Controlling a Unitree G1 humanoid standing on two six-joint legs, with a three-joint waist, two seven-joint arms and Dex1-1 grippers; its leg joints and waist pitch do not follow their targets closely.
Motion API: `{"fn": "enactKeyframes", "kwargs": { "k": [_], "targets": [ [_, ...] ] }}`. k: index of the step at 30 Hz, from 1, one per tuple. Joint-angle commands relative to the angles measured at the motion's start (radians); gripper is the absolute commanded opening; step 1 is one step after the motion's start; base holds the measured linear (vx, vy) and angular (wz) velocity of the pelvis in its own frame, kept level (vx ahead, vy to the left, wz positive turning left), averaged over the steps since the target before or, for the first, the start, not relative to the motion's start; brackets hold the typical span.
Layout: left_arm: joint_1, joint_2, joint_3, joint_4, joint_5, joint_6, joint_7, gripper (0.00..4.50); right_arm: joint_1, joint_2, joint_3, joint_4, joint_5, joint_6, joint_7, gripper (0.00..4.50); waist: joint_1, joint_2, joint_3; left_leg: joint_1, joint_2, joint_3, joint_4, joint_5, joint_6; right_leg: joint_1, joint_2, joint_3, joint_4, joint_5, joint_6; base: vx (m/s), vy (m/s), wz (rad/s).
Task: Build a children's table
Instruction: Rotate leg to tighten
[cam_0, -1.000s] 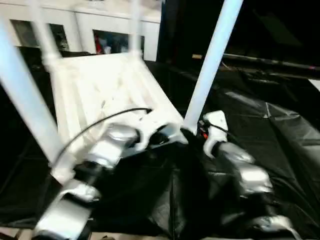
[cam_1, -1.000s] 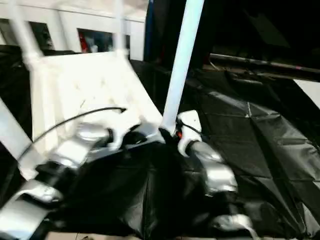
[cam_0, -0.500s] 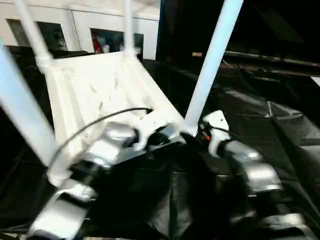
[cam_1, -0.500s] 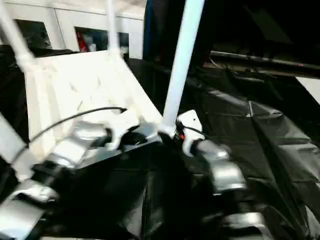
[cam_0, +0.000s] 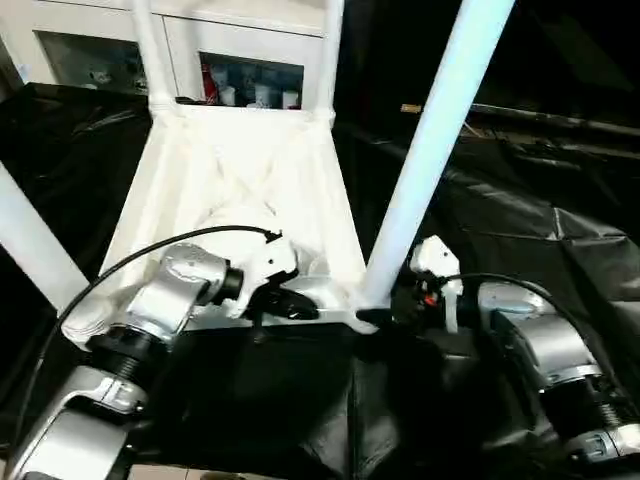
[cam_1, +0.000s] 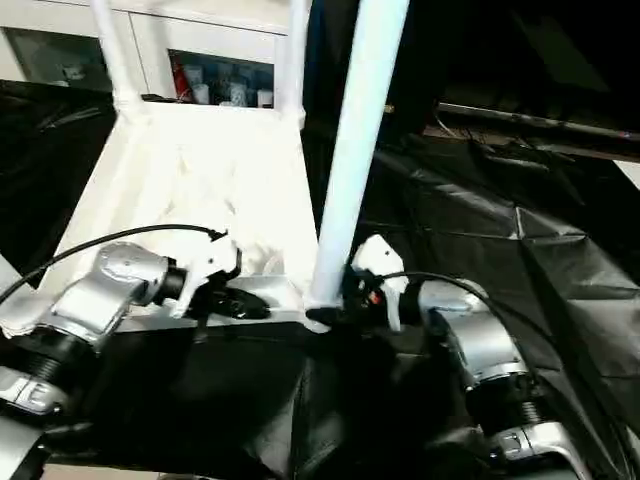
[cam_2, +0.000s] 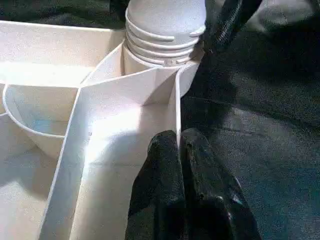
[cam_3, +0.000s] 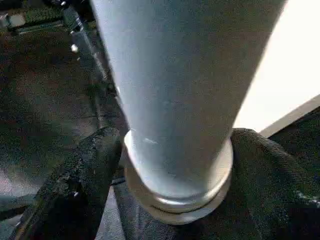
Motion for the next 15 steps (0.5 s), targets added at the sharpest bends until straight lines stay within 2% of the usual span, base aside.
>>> {"fn": "enactKeyframes", "kwargs": {
  "k": [1,2,3,4,5,10,11,12,14,15],
  "targets": [
    [0.017,-0.006,-0.031,0.006,0.007,-0.001,-0.024,0.00,-0.003,-0.004,0.008,-0.004,-0.004,0.003,0.004,3.34,-0.002,0.002,-0.050,0.003,0.028,-0.001,-0.071,-0.132,0.046,0.050,-0.050,0.046,-0.060,-0.125,-0.237,0.000,0.000,0.00],
    [0.017,-0.006,-0.031,0.006,0.007,-0.001,-0.024,0.00,-0.003,-0.004,0.008,-0.004,-0.004,0.003,0.004,3.32,-0.002,0.003,-0.050,0.004,0.029,-0.001,-0.071,-0.129,0.045,0.049,-0.050,0.046,-0.060,-0.122,-0.238,0.000,0.000,0.00],
    [0.017,-0.008,-0.028,0.012,0.008,-0.003,-0.011,0.00,-0.003,0.006,0.006,-0.004,0.001,0.013,-0.006,3.21,-0.002,-0.002,-0.050,0.003,0.028,-0.001,-0.070,-0.124,0.048,0.049,-0.049,0.046,-0.058,-0.116,-0.239,0.000,0.000,0.00],
    [0.017,-0.008,-0.029,0.012,0.008,-0.003,-0.010,0.00,-0.003,0.007,0.007,-0.004,0.002,0.014,-0.007,2.96,-0.002,0.000,-0.050,0.003,0.028,-0.001,-0.071,-0.125,0.048,0.049,-0.050,0.046,-0.059,-0.120,-0.238,0.000,0.000,0.00],
    [0.017,-0.012,-0.026,0.014,0.010,-0.004,0.003,0.00,0.003,0.015,0.009,-0.009,0.004,0.020,-0.011,2.96,-0.003,-0.003,-0.050,0.004,0.028,0.000,-0.070,-0.125,0.048,0.048,-0.049,0.046,-0.059,-0.121,-0.237,0.000,0.000,0.00],
    [0.012,-0.034,-0.024,0.035,0.025,-0.011,0.057,0.00,0.035,0.051,-0.009,-0.038,0.038,0.046,-0.043,2.79,-0.002,0.000,-0.048,0.004,0.029,-0.002,-0.074,-0.157,0.035,0.047,-0.050,0.047,-0.066,-0.169,-0.220,0.000,0.000,0.00],
    [0.008,-0.043,-0.023,0.046,0.036,-0.016,0.088,0.00,0.042,0.061,-0.015,-0.040,0.040,0.046,-0.063,2.78,0.000,-0.001,-0.048,0.007,0.030,-0.002,-0.074,-0.169,0.029,0.045,-0.051,0.046,-0.068,-0.185,-0.215,0.000,0.000,0.00],
    [-0.008,-0.076,-0.013,0.077,0.057,-0.012,0.175,0.00,0.049,0.099,-0.035,-0.017,0.019,0.039,-0.159,2.78,0.000,-0.001,-0.046,0.006,0.030,-0.002,-0.075,-0.180,0.024,0.043,-0.050,0.047,-0.071,-0.200,-0.210,0.000,0.000,0.00],
    [-0.017,-0.099,-0.007,0.093,0.066,-0.007,0.225,0.00,0.052,0.123,-0.045,-0.002,0.007,0.036,-0.217,2.78,0.001,-0.001,-0.045,0.010,0.029,-0.001,-0.076,-0.197,0.012,0.039,-0.050,0.047,-0.075,-0.230,-0.203,0.000,0.000,0.00],
    [-0.031,-0.141,0.000,0.116,0.075,0.007,0.296,0.00,0.055,0.165,-0.060,0.023,-0.015,0.036,-0.316,2.77,-0.002,0.000,-0.043,0.006,0.028,-0.005,-0.080,-0.224,-0.007,0.039,-0.052,0.046,-0.081,-0.297,-0.181,0.000,0.000,0.00]
  ]
}}
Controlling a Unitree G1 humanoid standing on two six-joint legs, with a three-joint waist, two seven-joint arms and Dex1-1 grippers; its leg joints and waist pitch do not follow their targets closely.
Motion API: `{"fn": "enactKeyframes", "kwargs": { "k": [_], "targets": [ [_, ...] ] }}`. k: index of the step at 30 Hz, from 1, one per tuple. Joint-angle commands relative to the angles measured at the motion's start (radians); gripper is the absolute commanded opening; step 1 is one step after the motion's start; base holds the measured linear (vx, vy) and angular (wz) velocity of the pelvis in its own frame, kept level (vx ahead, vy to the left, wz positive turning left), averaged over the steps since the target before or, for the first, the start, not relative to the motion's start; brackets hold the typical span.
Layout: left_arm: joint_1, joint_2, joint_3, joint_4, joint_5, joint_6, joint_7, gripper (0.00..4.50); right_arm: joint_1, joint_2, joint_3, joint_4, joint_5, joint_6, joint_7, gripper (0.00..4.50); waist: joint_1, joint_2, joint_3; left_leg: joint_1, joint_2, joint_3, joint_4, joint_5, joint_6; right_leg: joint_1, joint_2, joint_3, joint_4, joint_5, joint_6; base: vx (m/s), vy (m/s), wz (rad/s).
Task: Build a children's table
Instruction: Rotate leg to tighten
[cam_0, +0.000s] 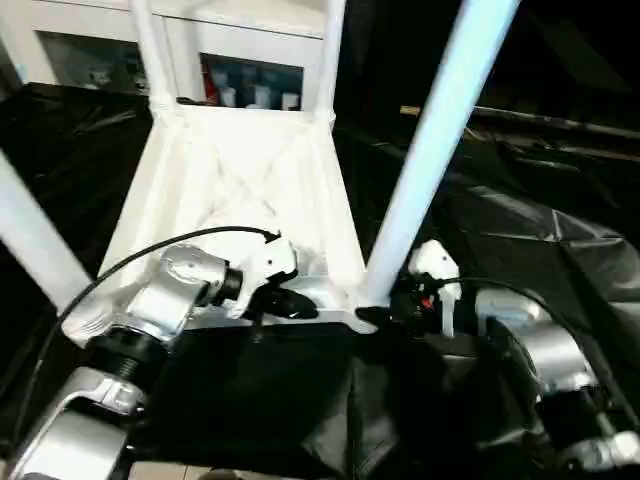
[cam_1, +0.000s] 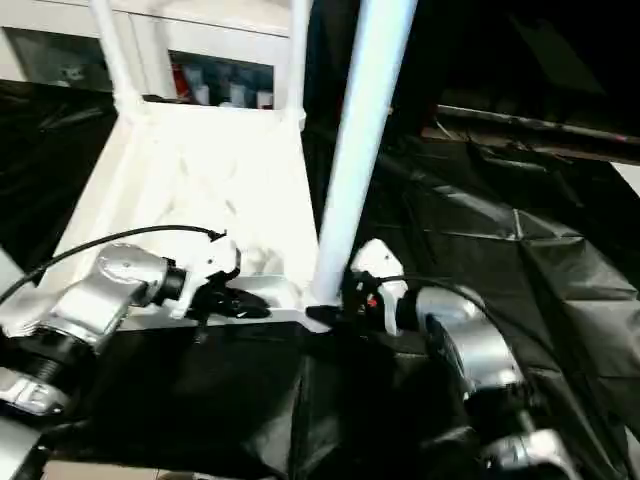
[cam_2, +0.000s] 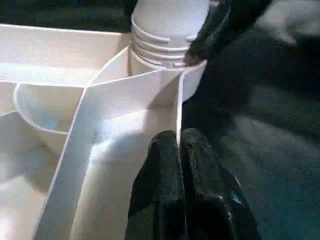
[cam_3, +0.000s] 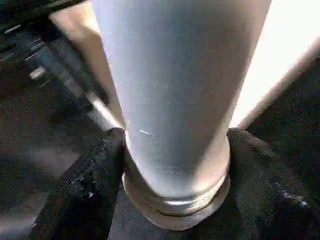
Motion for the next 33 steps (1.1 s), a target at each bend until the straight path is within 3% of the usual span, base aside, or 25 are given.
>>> {"fn": "enactKeyframes", "kwargs": {
  "k": [1,2,3,6,9,11,12,16,19,20,21,23,24,28,31,32,33],
  "targets": [
    [-0.017,-0.070,-0.015,0.052,0.040,0.033,0.142,0.00,0.006,0.068,0.021,0.023,-0.011,0.016,-0.107,2.77,-0.005,0.007,-0.038,0.005,0.028,-0.005,-0.083,-0.246,-0.012,0.032,-0.052,0.044,-0.088,-0.336,-0.169,0.000,0.000,0.00],
    [-0.021,-0.083,-0.014,0.057,0.041,0.038,0.160,0.00,0.006,0.083,0.014,0.028,-0.013,0.023,-0.137,2.77,-0.007,0.004,-0.038,0.006,0.027,-0.009,-0.083,-0.271,-0.022,0.031,-0.054,0.043,-0.093,-0.400,-0.144,-0.057,0.001,-0.01],
    [-0.035,-0.149,-0.013,0.077,0.046,0.064,0.232,0.00,-0.006,0.158,-0.029,0.060,-0.033,0.037,-0.300,2.77,-0.008,0.004,-0.039,0.005,0.025,-0.010,-0.084,-0.279,-0.024,0.030,-0.054,0.043,-0.099,-0.435,-0.124,0.000,0.000,0.00],
    [-0.051,-0.219,-0.021,0.102,0.059,0.079,0.303,0.00,-0.038,0.230,-0.078,0.106,-0.038,0.059,-0.456,2.76,-0.016,0.003,-0.040,0.005,0.024,-0.015,-0.085,-0.287,-0.030,0.027,-0.054,0.042,-0.105,-0.470,-0.097,0.000,0.000,0.00],
    [-0.051,-0.249,-0.034,0.102,0.064,0.077,0.315,0.00,-0.055,0.259,-0.075,0.122,-0.046,0.044,-0.492,2.76,-0.022,0.009,-0.042,0.003,0.024,-0.014,-0.085,-0.278,-0.026,0.026,-0.051,0.043,-0.102,-0.403,-0.105,0.000,0.000,0.00],
    [-0.049,-0.259,-0.045,0.101,0.073,0.067,0.310,0.00,-0.058,0.272,-0.052,0.116,-0.067,0.022,-0.492,2.76,-0.023,0.008,-0.043,0.000,0.023,-0.013,-0.085,-0.267,-0.019,0.028,-0.049,0.044,-0.099,-0.368,-0.109,0.000,0.000,0.00],
    [-0.048,-0.260,-0.047,0.103,0.075,0.063,0.308,0.00,-0.058,0.272,-0.040,0.113,-0.070,0.015,-0.476,3.11,-0.021,0.014,-0.045,-0.003,0.023,-0.013,-0.085,-0.242,-0.011,0.033,-0.048,0.044,-0.093,-0.320,-0.119,0.000,0.000,0.00],
    [-0.044,-0.248,-0.040,0.102,0.080,0.050,0.300,0.00,-0.057,0.270,-0.045,0.104,-0.062,0.013,-0.455,3.63,-0.021,0.010,-0.045,-0.004,0.023,-0.010,-0.085,-0.236,0.001,0.036,-0.049,0.044,-0.091,-0.297,-0.137,0.000,0.000,0.00],
    [-0.022,-0.172,-0.053,0.056,0.067,0.005,0.182,0.00,-0.055,0.210,-0.022,0.082,-0.071,-0.012,-0.376,3.63,-0.020,0.013,-0.046,-0.005,0.024,-0.013,-0.086,-0.243,0.005,0.039,-0.050,0.043,-0.093,-0.311,-0.135,0.000,0.000,0.00],
    [-0.014,-0.140,-0.058,0.036,0.059,-0.020,0.124,0.00,-0.052,0.181,-0.014,0.068,-0.069,-0.015,-0.327,3.63,-0.026,0.010,-0.046,-0.014,0.025,-0.015,-0.088,-0.226,0.009,0.044,-0.049,0.043,-0.086,-0.281,-0.138,0.000,0.000,0.00],
    [-0.011,-0.129,-0.060,0.030,0.056,-0.036,0.099,0.00,-0.050,0.168,-0.011,0.062,-0.070,-0.016,-0.305,3.63,-0.025,0.012,-0.047,-0.014,0.025,-0.015,-0.087,-0.218,0.010,0.045,-0.050,0.042,-0.085,-0.270,-0.142,0.000,0.000,0.00],
    [-0.006,-0.095,-0.062,0.012,0.055,-0.028,0.065,0.00,-0.039,0.126,0.000,0.032,-0.062,-0.015,-0.237,3.63,-0.025,0.014,-0.050,-0.004,0.027,-0.009,-0.081,-0.188,0.019,0.038,-0.049,0.046,-0.080,-0.198,-0.170,0.000,0.000,0.00],
    [-0.005,-0.084,-0.062,0.007,0.055,-0.028,0.054,0.00,-0.034,0.111,0.004,0.020,-0.058,-0.014,-0.214,3.63,-0.022,0.014,-0.053,-0.005,0.026,-0.007,-0.076,-0.132,0.036,0.045,-0.046,0.046,-0.064,-0.089,-0.203,0.000,0.000,0.00],
    [-0.002,-0.020,-0.053,-0.013,0.050,-0.034,-0.007,0.00,0.000,0.001,0.026,-0.058,-0.027,-0.013,-0.043,3.63,-0.014,0.014,-0.052,0.000,0.028,-0.002,-0.071,-0.090,0.076,0.048,-0.046,0.045,-0.054,0.006,-0.243,0.000,0.000,0.00],
    [-0.008,-0.008,-0.043,0.001,0.048,-0.031,-0.013,0.00,-0.005,-0.028,0.020,-0.050,-0.020,-0.021,-0.008,3.63,-0.013,0.014,-0.050,0.000,0.028,-0.001,-0.072,-0.114,0.068,0.048,-0.048,0.045,-0.059,-0.039,-0.250,0.000,0.000,0.00],
    [-0.012,-0.007,-0.039,0.008,0.048,-0.032,-0.011,0.44,-0.008,-0.033,0.019,-0.045,-0.021,-0.026,-0.001,3.80,-0.012,0.014,-0.048,0.000,0.029,-0.001,-0.073,-0.130,0.059,0.047,-0.050,0.045,-0.062,-0.068,-0.248,0.000,0.000,0.00],
    [-0.017,-0.004,-0.037,0.019,0.049,-0.016,-0.009,0.55,-0.013,-0.036,0.017,-0.041,-0.020,-0.026,0.006,3.80,-0.012,0.016,-0.048,0.001,0.029,-0.002,-0.074,-0.139,0.053,0.047,-0.049,0.045,-0.062,-0.081,-0.246,0.000,0.000,0.00]
  ]
}}
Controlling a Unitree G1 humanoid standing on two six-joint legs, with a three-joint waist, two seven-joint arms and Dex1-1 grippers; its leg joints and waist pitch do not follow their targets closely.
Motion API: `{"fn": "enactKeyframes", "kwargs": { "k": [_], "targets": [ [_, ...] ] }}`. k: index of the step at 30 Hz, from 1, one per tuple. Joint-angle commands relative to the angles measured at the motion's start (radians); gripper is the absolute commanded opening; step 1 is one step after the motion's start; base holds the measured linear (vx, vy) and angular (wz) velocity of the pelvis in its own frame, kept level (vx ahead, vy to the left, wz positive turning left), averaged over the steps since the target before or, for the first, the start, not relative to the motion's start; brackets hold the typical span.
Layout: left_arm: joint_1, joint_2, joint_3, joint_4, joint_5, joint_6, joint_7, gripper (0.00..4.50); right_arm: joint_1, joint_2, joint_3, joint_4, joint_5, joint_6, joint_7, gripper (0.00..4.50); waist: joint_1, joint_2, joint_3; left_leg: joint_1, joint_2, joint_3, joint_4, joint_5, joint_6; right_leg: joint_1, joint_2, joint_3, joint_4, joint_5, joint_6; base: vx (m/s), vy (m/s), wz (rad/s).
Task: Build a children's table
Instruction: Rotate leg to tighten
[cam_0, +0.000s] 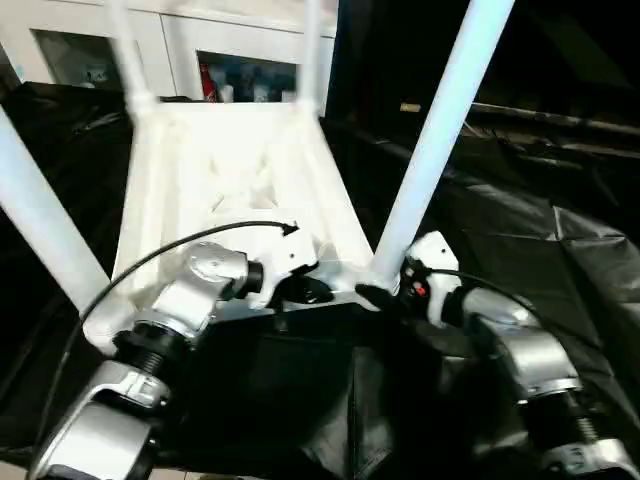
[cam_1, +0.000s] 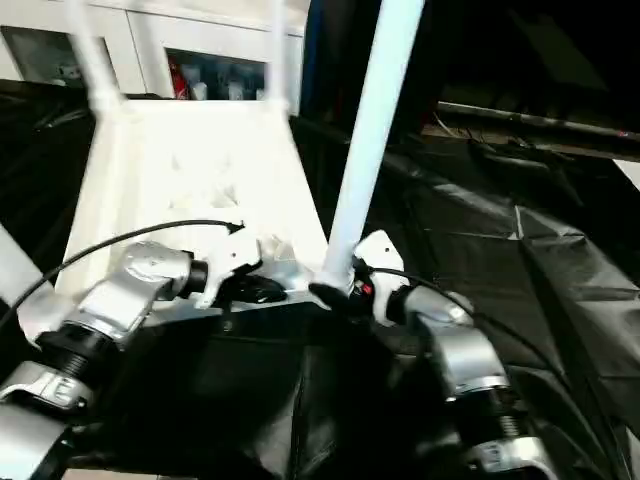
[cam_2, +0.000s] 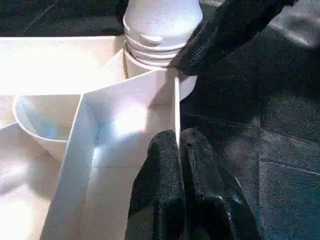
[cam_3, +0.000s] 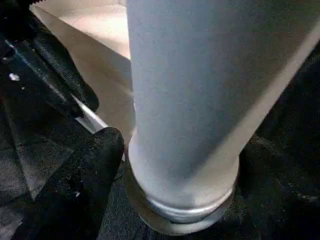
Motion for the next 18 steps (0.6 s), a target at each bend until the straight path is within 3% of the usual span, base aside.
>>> {"fn": "enactKeyframes", "kwargs": {
  "k": [1,2,5,10,18],
  "targets": [
    [-0.005,-0.008,-0.026,0.033,0.021,0.016,0.008,0.55,-0.010,-0.009,0.003,-0.010,0.016,-0.011,0.028,3.80,-0.003,0.008,-0.047,0.006,0.029,0.000,-0.072,-0.150,0.043,0.050,-0.049,0.046,-0.063,-0.097,-0.242,0.000,0.000,0.00],
    [-0.008,-0.008,-0.025,0.039,0.022,0.016,0.013,0.58,-0.011,-0.010,0.003,-0.010,0.017,-0.011,0.028,3.80,-0.003,0.011,-0.048,0.005,0.029,-0.001,-0.073,-0.151,0.040,0.051,-0.050,0.046,-0.062,-0.101,-0.240,0.000,0.000,0.00],
    [-0.010,-0.001,-0.037,0.051,0.025,0.008,-0.001,0.96,-0.011,-0.012,0.010,-0.026,0.030,0.002,0.038,3.80,-0.003,0.008,-0.050,0.005,0.028,-0.002,-0.072,-0.136,0.036,0.053,-0.049,0.046,-0.060,-0.088,-0.235,0.000,0.000,0.00],
    [-0.019,0.002,-0.027,0.078,0.016,-0.013,-0.017,0.96,-0.007,-0.009,0.018,-0.034,0.029,0.001,0.053,3.80,-0.004,0.008,-0.051,0.004,0.027,-0.001,-0.069,-0.112,0.048,0.055,-0.048,0.046,-0.056,-0.048,-0.247,0.000,0.000,0.00],
    [-0.024,0.028,-0.052,0.079,0.022,0.026,-0.078,0.26,-0.042,-0.012,0.019,0.027,-0.020,-0.024,-0.001,3.80,-0.008,0.010,-0.050,0.006,0.027,-0.001,-0.071,-0.130,0.036,0.053,-0.049,0.046,-0.058,-0.081,-0.247,0.000,0.000,0.00]
  ]
}}
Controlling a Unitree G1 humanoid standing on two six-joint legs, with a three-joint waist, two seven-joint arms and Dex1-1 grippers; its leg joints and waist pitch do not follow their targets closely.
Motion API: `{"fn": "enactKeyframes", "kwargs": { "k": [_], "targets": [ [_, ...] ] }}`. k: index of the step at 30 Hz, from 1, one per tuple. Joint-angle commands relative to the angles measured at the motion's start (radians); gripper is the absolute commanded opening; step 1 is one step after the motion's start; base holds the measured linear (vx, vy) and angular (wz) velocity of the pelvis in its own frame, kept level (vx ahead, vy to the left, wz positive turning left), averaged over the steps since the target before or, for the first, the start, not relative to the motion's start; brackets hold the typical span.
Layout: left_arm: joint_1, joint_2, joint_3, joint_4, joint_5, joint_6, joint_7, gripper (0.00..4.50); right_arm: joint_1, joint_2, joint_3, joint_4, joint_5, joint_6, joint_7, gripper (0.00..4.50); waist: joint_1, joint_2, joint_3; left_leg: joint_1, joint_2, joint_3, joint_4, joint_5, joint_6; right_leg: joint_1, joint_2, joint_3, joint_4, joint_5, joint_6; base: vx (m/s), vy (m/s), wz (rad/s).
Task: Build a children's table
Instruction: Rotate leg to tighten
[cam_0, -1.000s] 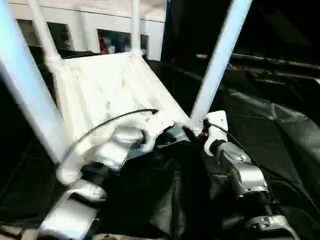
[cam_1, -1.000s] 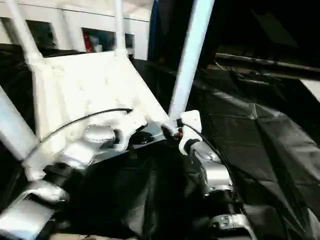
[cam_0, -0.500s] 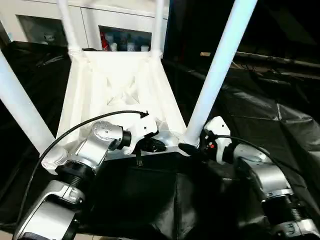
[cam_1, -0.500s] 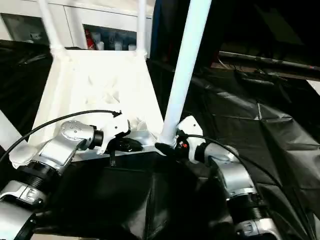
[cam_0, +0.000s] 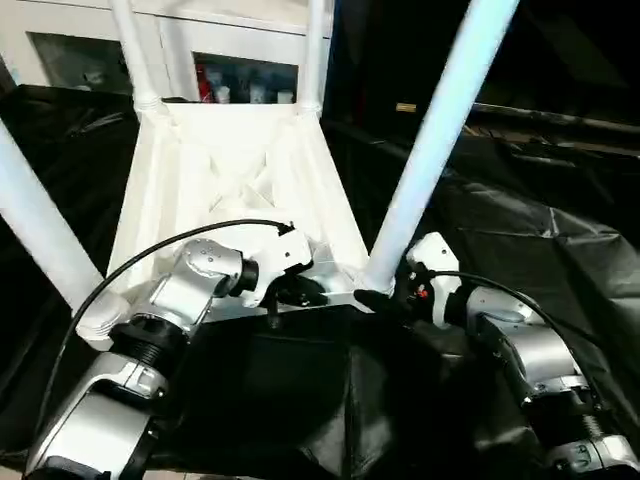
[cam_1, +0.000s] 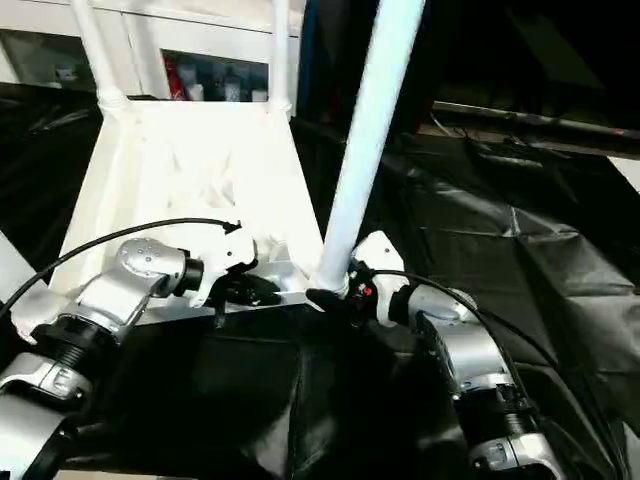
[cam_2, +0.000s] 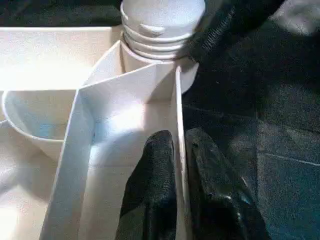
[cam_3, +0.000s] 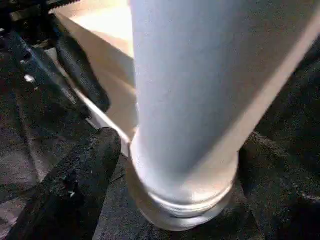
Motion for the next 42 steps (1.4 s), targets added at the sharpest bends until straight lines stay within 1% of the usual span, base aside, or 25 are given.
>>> {"fn": "enactKeyframes", "kwargs": {
  "k": [1,5,6,7,9,11,14,16,20,24,26,27,28,29,30,31,32,33,34,35,36,38,39,40,42],
  "targets": [
    [0.013,0.007,-0.040,0.021,0.020,0.026,-0.028,0.19,-0.023,-0.009,0.001,0.024,-0.020,-0.014,-0.022,3.80,0.001,0.008,-0.051,0.002,0.026,-0.002,-0.071,-0.125,0.033,0.053,-0.049,0.045,-0.059,-0.078,-0.248,0.000,0.000,0.00],
    [0.009,0.004,-0.045,0.031,0.027,0.015,-0.026,0.02,-0.044,-0.004,-0.001,0.058,-0.033,-0.023,-0.041,3.80,-0.001,0.008,-0.052,0.003,0.026,0.000,-0.068,-0.111,0.044,0.053,-0.048,0.046,-0.057,-0.050,-0.260,0.000,0.000,0.00],
    [0.010,0.002,-0.043,0.032,0.026,0.012,-0.023,0.02,-0.046,-0.003,0.000,0.061,-0.034,-0.025,-0.043,3.80,0.000,0.008,-0.052,0.003,0.026,0.000,-0.068,-0.111,0.045,0.053,-0.048,0.045,-0.057,-0.052,-0.261,0.000,0.000,0.00],
    [0.009,-0.002,-0.041,0.035,0.026,0.010,-0.015,0.02,-0.049,-0.003,0.001,0.065,-0.033,-0.027,-0.039,3.80,-0.001,0.005,-0.052,0.003,0.026,0.000,-0.068,-0.115,0.045,0.053,-0.048,0.046,-0.058,-0.057,-0.260,0.000,0.000,0.00],
    [0.007,-0.007,-0.038,0.038,0.027,0.007,-0.004,0.02,-0.051,-0.004,0.007,0.069,-0.033,-0.032,-0.031,3.80,0.001,0.006,-0.052,0.003,0.026,0.000,-0.067,-0.118,0.046,0.054,-0.049,0.046,-0.058,-0.064,-0.257,0.000,0.000,0.00],
    [0.005,-0.011,-0.034,0.041,0.025,0.007,0.004,0.00,-0.052,-0.003,0.017,0.072,-0.031,-0.036,-0.018,3.54,0.001,0.007,-0.051,0.004,0.026,0.000,-0.068,-0.121,0.045,0.053,-0.049,0.046,-0.058,-0.070,-0.255,0.000,0.000,0.00],
    [0.003,-0.012,-0.033,0.043,0.025,0.009,0.006,0.00,-0.053,0.000,0.015,0.077,-0.024,-0.036,-0.014,3.44,0.001,0.005,-0.051,0.003,0.026,-0.001,-0.068,-0.123,0.048,0.053,-0.049,0.046,-0.059,-0.077,-0.253,0.000,0.000,0.00],
    [0.004,-0.014,-0.031,0.043,0.024,0.011,0.008,0.00,-0.053,0.004,0.014,0.078,-0.016,-0.033,-0.006,3.09,0.001,0.005,-0.051,0.003,0.027,-0.001,-0.068,-0.129,0.047,0.052,-0.049,0.046,-0.060,-0.087,-0.251,0.000,0.000,0.00],
    [0.005,-0.013,-0.027,0.045,0.022,0.013,0.010,0.00,-0.043,0.010,0.012,0.066,-0.003,-0.022,0.004,2.83,0.001,0.003,-0.051,0.003,0.027,-0.001,-0.068,-0.128,0.046,0.053,-0.050,0.046,-0.060,-0.094,-0.248,0.000,0.000,0.00],
    [0.005,-0.025,-0.015,0.053,0.019,0.019,0.032,0.00,-0.024,0.031,-0.002,0.059,0.016,0.005,-0.019,2.77,0.000,0.002,-0.052,0.002,0.026,0.000,-0.067,-0.112,0.054,0.053,-0.049,0.046,-0.058,-0.071,-0.254,0.000,0.000,0.00],
    [0.003,-0.040,-0.010,0.059,0.022,0.023,0.061,0.00,-0.019,0.054,-0.018,0.068,0.018,0.019,-0.066,2.76,0.001,0.002,-0.049,0.002,0.027,-0.001,-0.069,-0.130,0.049,0.052,-0.050,0.046,-0.062,-0.103,-0.248,0.000,0.000,0.00],
    [-0.002,-0.075,-0.009,0.070,0.035,0.034,0.126,0.00,-0.023,0.098,-0.048,0.105,0.006,0.030,-0.178,2.75,0.001,0.003,-0.047,0.003,0.028,-0.002,-0.071,-0.149,0.036,0.048,-0.053,0.046,-0.066,-0.148,-0.240,0.000,0.000,0.00],
    [-0.003,-0.088,-0.010,0.073,0.041,0.039,0.151,0.00,-0.025,0.115,-0.059,0.119,0.000,0.033,-0.223,2.75,0.001,0.004,-0.045,0.005,0.027,-0.003,-0.075,-0.178,0.017,0.046,-0.052,0.045,-0.074,-0.209,-0.224,0.000,0.000,0.00],
    [-0.009,-0.123,-0.003,0.087,0.048,0.050,0.214,0.00,-0.035,0.148,-0.084,0.153,-0.011,0.039,-0.316,2.75,-0.001,0.003,-0.044,0.004,0.027,-0.004,-0.076,-0.192,0.008,0.046,-0.053,0.045,-0.077,-0.238,-0.213,0.000,0.000,0.00],
    [-0.018,-0.172,0.008,0.107,0.052,0.067,0.295,0.00,-0.050,0.191,-0.113,0.195,-0.021,0.049,-0.435,2.75,-0.003,0.012,-0.044,0.005,0.027,-0.006,-0.078,-0.209,-0.010,0.043,-0.054,0.046,-0.080,-0.276,-0.200,0.000,0.000,0.00],
    [-0.018,-0.172,0.008,0.107,0.052,0.067,0.295,0.00,-0.050,0.191,-0.113,0.195,-0.021,0.049,-0.435,2.75,-0.007,0.009,-0.043,0.008,0.028,-0.005,-0.079,-0.221,-0.019,0.038,-0.052,0.046,-0.084,-0.294,-0.192,0.000,0.000,0.00],
    [-0.032,-0.233,0.018,0.138,0.058,0.084,0.387,0.00,-0.074,0.239,-0.129,0.243,-0.036,0.047,-0.548,2.75,-0.006,0.008,-0.043,0.007,0.023,-0.007,-0.078,-0.236,-0.029,0.040,-0.052,0.046,-0.087,-0.332,-0.176,0.000,0.000,0.00],
    [-0.037,-0.257,0.019,0.150,0.061,0.091,0.421,0.00,-0.083,0.258,-0.132,0.261,-0.043,0.044,-0.591,2.75,-0.008,0.010,-0.047,0.007,0.024,-0.008,-0.078,-0.225,-0.032,0.040,-0.052,0.047,-0.086,-0.316,-0.171,0.000,0.000,0.00],
    [-0.037,-0.257,0.019,0.150,0.061,0.091,0.421,0.00,-0.083,0.258,-0.132,0.261,-0.043,0.044,-0.591,2.75,-0.007,0.009,-0.047,0.007,0.023,-0.007,-0.077,-0.222,-0.031,0.039,-0.050,0.047,-0.087,-0.306,-0.169,0.000,0.000,0.00],
    [-0.039,-0.292,0.003,0.154,0.071,0.097,0.438,0.00,-0.098,0.292,-0.120,0.276,-0.051,0.033,-0.619,2.75,-0.005,0.009,-0.047,0.006,0.022,-0.006,-0.077,-0.218,-0.021,0.040,-0.049,0.047,-0.087,-0.285,-0.166,0.000,0.000,0.00],
    [-0.040,-0.307,-0.007,0.151,0.077,0.093,0.437,0.00,-0.104,0.305,-0.106,0.274,-0.061,0.025,-0.618,2.75,-0.003,0.012,-0.048,0.005,0.021,-0.006,-0.077,-0.216,-0.013,0.041,-0.048,0.046,-0.086,-0.273,-0.161,0.000,0.000,0.00],
    [-0.038,-0.322,-0.019,0.143,0.081,0.076,0.426,0.00,-0.109,0.308,-0.075,0.270,-0.084,-0.010,-0.596,2.75,-0.001,0.010,-0.048,0.005,0.020,-0.004,-0.076,-0.215,0.000,0.041,-0.047,0.046,-0.089,-0.267,-0.154,0.000,0.000,0.00],
    [-0.037,-0.324,-0.021,0.142,0.081,0.071,0.423,0.00,-0.110,0.307,-0.069,0.268,-0.088,-0.022,-0.588,3.31,-0.001,0.009,-0.049,0.003,0.020,-0.004,-0.076,-0.205,0.007,0.042,-0.048,0.046,-0.088,-0.257,-0.155,0.000,0.000,0.00],
    [-0.036,-0.321,-0.020,0.139,0.080,0.067,0.416,0.00,-0.111,0.307,-0.074,0.266,-0.078,-0.030,-0.572,3.44,-0.001,0.009,-0.050,0.001,0.019,-0.004,-0.076,-0.199,0.011,0.044,-0.048,0.046,-0.087,-0.250,-0.155,0.000,0.000,0.00],
    [-0.034,-0.305,-0.019,0.137,0.083,0.053,0.398,0.00,-0.116,0.301,-0.088,0.264,-0.056,-0.038,-0.533,3.51,-0.002,0.010,-0.049,-0.002,0.021,-0.005,-0.078,-0.195,0.019,0.045,-0.048,0.045,-0.085,-0.242,-0.158,0.000,0.000,0.00]
  ]
}}
